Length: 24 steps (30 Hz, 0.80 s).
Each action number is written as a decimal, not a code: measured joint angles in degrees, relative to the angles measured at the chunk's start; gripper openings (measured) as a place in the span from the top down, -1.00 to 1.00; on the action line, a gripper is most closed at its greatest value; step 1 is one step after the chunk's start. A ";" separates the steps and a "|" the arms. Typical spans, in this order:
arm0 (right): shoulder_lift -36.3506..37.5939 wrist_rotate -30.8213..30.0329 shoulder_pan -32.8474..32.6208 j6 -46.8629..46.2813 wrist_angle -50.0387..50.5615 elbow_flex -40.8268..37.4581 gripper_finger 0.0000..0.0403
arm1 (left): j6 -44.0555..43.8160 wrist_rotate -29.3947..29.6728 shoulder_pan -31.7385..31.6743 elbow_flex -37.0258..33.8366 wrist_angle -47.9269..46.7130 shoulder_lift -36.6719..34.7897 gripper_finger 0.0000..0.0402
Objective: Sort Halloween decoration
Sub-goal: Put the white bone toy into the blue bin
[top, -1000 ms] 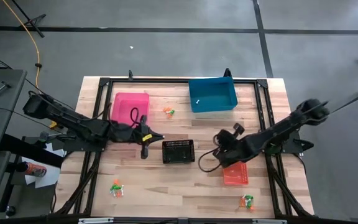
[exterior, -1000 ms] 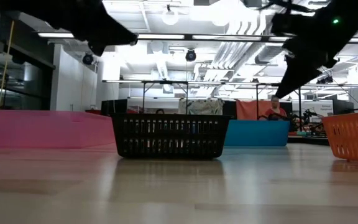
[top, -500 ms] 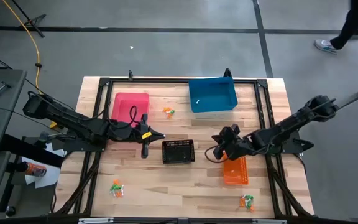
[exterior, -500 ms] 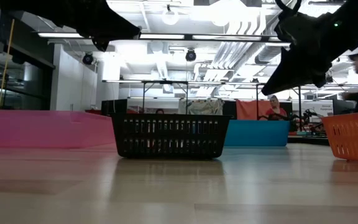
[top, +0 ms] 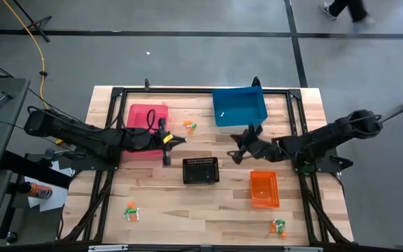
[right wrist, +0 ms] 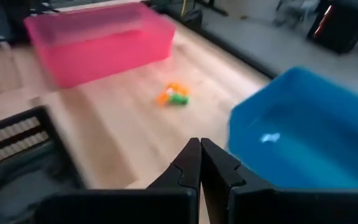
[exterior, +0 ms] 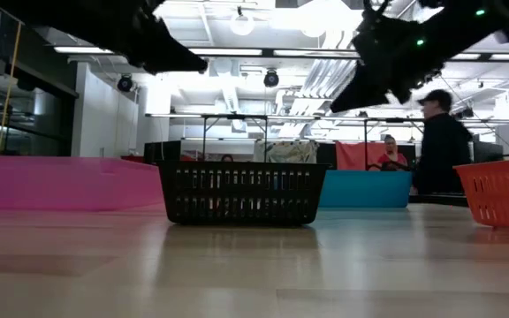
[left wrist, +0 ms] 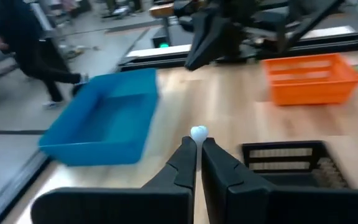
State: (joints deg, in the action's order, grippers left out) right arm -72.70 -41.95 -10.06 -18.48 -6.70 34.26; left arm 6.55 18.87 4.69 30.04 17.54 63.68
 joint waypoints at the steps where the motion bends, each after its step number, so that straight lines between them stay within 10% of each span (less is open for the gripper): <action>1: -0.01 -0.02 1.19 2.54 -0.91 0.00 1.00 | 1.02 0.00 -1.33 0.00 0.04 0.00 1.00; 11: -0.03 -0.54 16.83 19.37 -6.90 0.02 1.00 | 11.94 0.00 -15.27 0.02 3.93 0.00 1.00; 24: -0.05 17.63 32.28 27.05 -12.81 0.04 1.00 | 15.05 -0.41 -24.27 0.02 2.84 0.00 1.00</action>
State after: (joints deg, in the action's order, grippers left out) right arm -72.75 -24.32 22.21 8.57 -19.51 34.30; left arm 21.60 18.46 -19.59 30.06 20.38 63.68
